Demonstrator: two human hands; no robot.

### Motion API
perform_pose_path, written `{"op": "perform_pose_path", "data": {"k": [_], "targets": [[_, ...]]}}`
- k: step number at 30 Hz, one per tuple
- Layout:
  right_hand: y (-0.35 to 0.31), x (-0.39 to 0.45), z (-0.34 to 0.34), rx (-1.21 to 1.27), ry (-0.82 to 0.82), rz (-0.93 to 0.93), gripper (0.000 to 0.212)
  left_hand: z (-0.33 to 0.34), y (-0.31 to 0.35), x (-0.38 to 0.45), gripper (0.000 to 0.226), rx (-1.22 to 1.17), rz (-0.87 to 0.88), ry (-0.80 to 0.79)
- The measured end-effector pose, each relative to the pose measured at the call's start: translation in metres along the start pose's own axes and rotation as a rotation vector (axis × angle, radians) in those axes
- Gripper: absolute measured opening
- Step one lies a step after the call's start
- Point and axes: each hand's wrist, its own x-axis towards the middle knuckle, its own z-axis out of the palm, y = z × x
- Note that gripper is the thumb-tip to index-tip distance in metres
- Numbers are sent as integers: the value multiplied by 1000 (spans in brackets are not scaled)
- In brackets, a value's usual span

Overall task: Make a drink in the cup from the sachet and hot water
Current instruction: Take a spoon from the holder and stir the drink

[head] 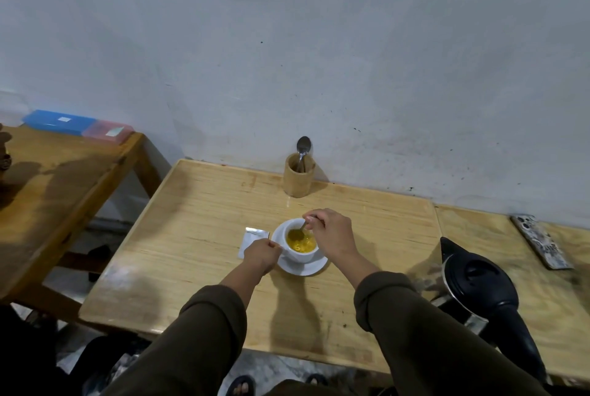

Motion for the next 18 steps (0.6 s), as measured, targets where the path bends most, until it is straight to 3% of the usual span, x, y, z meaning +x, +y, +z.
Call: {"op": "perform_pose_path", "data": {"k": [9,18], "targets": [[0,5,-4,-160,33,-59,27,0,1,1,39,-12,-13,0],[-1,3,0,6,-31,-50,20,0,-1,6,39,-6,-6,-4]]}}
